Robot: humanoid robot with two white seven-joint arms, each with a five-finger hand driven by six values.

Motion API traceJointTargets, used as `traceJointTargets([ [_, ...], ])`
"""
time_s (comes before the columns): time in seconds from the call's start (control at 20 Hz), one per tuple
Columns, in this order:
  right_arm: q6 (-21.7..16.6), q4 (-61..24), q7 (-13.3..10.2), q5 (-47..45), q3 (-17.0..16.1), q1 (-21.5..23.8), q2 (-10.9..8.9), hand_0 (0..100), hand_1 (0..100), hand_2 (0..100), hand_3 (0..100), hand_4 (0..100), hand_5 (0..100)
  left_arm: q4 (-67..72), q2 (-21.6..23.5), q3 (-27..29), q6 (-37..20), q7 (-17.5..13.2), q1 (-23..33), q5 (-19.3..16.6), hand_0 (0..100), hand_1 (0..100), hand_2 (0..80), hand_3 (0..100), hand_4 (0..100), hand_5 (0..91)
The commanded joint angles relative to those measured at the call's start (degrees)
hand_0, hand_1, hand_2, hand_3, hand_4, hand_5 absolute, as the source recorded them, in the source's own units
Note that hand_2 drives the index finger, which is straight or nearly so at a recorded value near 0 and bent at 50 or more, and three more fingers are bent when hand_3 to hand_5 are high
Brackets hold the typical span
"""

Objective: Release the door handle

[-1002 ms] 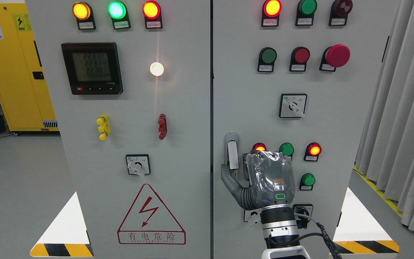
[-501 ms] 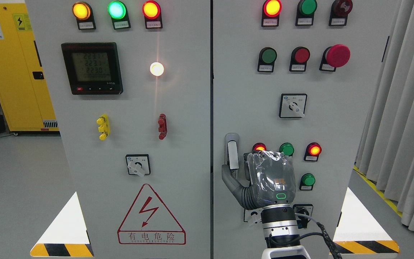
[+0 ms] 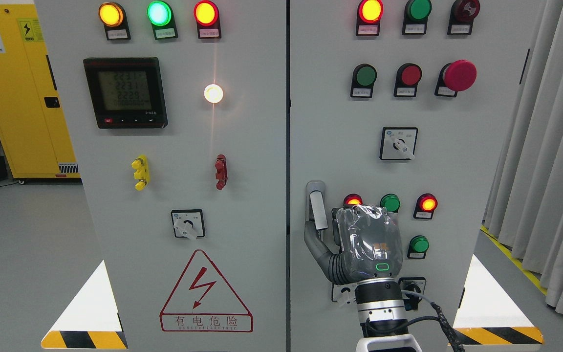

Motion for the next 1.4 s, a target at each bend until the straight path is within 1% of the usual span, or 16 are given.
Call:
traceJointTargets([
  [0.0, 0.2, -0.2, -0.1, 0.0, 0.0, 0.2, 0.00, 56, 35, 100, 100, 100, 100, 0.0, 0.0, 0.0, 0.0, 0.0, 0.0, 0.0, 12, 56, 0.0, 0, 0, 0.0],
  [0.6, 0.7, -0.7, -0.4, 0.0, -0.1, 0.3, 0.09, 59, 36, 100, 100, 100, 100, 0.0, 0.0, -0.1, 0.0, 0.0, 0.0, 0.0, 12, 56, 0.0, 0, 0, 0.0],
  [1.35, 0.7, -0.9, -0.5, 0.0, -0.4, 0.5, 0.17, 60, 39, 100, 100, 100, 100, 0.0, 0.0, 0.0, -0.1, 0.0, 0.0, 0.0, 12, 56, 0.0, 0, 0, 0.0],
])
